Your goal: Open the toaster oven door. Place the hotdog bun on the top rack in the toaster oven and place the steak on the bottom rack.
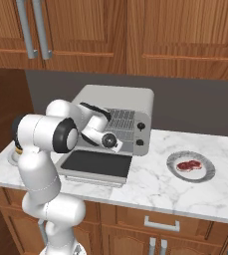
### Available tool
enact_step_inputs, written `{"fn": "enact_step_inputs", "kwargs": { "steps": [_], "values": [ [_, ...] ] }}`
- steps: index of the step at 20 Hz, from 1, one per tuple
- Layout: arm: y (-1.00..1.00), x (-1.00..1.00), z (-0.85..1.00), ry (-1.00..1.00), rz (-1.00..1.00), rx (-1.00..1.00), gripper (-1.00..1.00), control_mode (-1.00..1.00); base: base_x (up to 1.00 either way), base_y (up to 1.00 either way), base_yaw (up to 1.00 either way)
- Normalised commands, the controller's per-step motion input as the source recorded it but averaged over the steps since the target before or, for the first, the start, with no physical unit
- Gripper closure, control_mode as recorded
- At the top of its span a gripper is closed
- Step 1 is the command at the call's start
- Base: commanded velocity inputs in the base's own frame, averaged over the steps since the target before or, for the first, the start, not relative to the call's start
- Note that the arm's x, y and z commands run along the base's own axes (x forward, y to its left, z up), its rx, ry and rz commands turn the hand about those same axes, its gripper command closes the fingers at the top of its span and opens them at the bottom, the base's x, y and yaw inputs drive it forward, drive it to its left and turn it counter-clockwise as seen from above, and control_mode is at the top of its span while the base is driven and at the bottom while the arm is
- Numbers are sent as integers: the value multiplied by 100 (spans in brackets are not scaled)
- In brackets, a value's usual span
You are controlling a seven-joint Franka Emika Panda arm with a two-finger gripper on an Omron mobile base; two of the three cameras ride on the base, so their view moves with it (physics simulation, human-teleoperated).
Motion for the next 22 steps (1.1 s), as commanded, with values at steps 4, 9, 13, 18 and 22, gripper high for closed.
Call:
{"fn": "enact_step_inputs", "kwargs": {
  "steps": [4, 9, 13, 18, 22],
  "values": [
    [6, 1, -23, 4, 1, 0, 100, -100, 0, 0, 0],
    [7, 0, -26, 15, 8, -1, 100, -100, 0, 0, 0],
    [8, 0, -26, 25, 10, -5, 100, -100, 0, 0, 0],
    [10, -5, -36, 16, 9, -5, 100, -100, 0, 0, 0],
    [11, -3, -36, 12, 7, -3, 100, -100, 0, 0, 0]
  ]
}}
